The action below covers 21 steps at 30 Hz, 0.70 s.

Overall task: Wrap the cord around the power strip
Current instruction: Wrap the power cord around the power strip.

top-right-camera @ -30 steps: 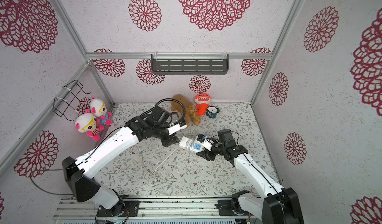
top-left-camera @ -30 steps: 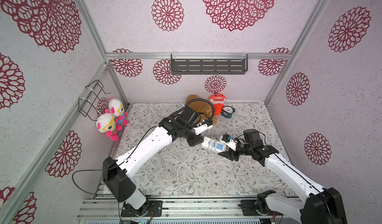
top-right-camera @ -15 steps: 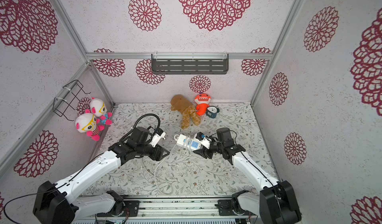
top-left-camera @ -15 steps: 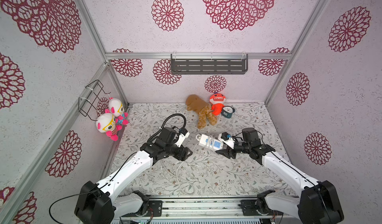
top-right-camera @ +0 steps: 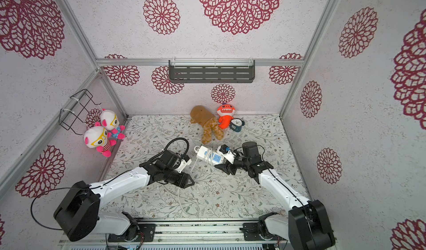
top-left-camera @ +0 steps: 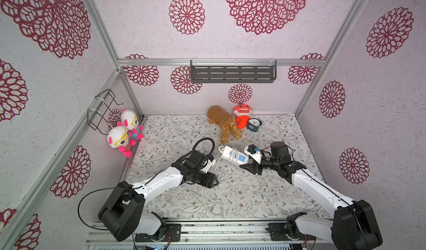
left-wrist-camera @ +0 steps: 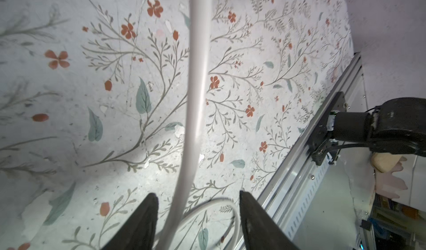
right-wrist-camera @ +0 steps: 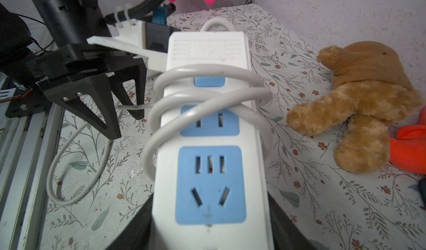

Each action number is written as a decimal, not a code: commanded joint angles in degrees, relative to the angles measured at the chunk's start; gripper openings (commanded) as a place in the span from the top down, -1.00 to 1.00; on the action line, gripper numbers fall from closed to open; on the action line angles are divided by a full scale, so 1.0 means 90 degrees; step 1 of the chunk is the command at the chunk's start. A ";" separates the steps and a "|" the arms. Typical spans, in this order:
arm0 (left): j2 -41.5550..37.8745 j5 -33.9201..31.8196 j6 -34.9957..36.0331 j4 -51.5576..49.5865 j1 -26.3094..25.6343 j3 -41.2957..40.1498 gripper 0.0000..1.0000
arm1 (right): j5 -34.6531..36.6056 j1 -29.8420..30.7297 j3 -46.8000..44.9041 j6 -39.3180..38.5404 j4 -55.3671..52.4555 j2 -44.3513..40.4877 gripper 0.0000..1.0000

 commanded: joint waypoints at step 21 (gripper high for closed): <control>0.0351 -0.0185 0.1623 -0.2044 -0.1004 0.2353 1.00 | 0.1595 -0.1002 0.0002 0.1574 0.0850 -0.0136 0.50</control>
